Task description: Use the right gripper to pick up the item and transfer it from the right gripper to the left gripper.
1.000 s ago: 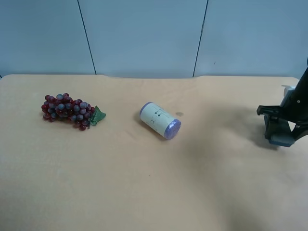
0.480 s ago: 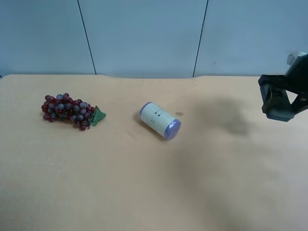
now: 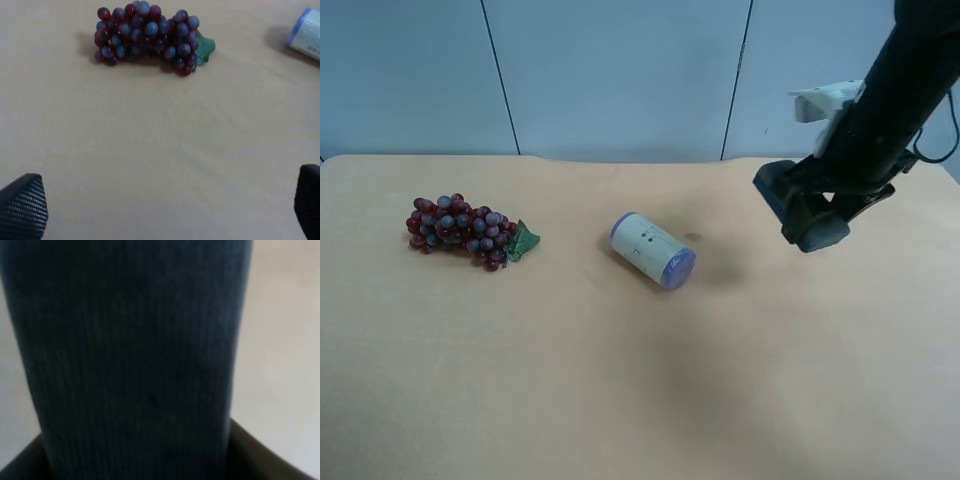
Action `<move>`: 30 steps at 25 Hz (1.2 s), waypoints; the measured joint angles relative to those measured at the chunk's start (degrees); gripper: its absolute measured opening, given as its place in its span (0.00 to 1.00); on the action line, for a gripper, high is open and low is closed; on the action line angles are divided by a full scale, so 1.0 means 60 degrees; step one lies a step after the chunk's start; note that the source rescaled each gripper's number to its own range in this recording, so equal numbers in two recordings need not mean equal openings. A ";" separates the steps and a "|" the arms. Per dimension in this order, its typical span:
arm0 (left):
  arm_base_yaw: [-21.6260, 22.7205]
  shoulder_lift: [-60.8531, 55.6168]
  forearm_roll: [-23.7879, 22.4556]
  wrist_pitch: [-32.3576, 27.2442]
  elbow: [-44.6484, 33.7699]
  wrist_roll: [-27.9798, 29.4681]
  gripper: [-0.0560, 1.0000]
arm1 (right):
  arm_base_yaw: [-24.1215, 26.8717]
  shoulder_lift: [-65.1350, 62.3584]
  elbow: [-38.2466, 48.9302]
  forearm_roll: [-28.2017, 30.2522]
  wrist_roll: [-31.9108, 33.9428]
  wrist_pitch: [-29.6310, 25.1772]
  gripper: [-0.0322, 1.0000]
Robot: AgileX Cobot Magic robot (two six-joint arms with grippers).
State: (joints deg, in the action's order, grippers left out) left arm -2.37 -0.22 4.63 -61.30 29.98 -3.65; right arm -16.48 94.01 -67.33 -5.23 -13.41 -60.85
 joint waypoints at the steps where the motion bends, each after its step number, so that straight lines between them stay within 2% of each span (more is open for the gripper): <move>1: 0.0000 0.0000 0.0000 0.0119 0.0000 0.0000 1.00 | -0.0331 0.0000 0.0000 0.0042 -0.0171 -0.0004 0.03; 7: 0.0000 0.0000 0.0000 0.0289 0.0000 0.0000 1.00 | -0.2085 0.0000 0.0000 0.0188 -0.1569 -0.0011 0.03; 12: 0.0000 0.0229 0.0203 0.0287 0.0000 0.0000 1.00 | -0.3591 0.0000 0.0000 0.0350 -0.2260 0.0456 0.03; 15: 0.0000 0.1028 0.1023 0.0122 0.0000 0.0041 1.00 | -0.4338 0.0000 0.0000 0.0714 -0.2340 0.0610 0.03; 18: 0.0000 0.2121 0.2450 0.0114 0.0010 0.0041 1.00 | -0.4775 0.0000 0.0000 0.1013 -0.2357 0.0714 0.03; 22: 0.0000 0.3676 0.3969 0.0115 0.0472 -0.0150 1.00 | -0.5214 0.0000 0.0000 0.1416 -0.2415 0.0792 0.03; 30: 0.0000 0.6331 0.5769 -0.0071 0.1540 -0.1001 1.00 | -0.5610 -0.0045 0.0000 0.1584 -0.2422 0.1290 0.03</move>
State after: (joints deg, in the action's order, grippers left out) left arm -2.37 37.76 39.24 -61.72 39.22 -9.66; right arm -50.14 93.73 -67.33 4.28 -27.95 -53.11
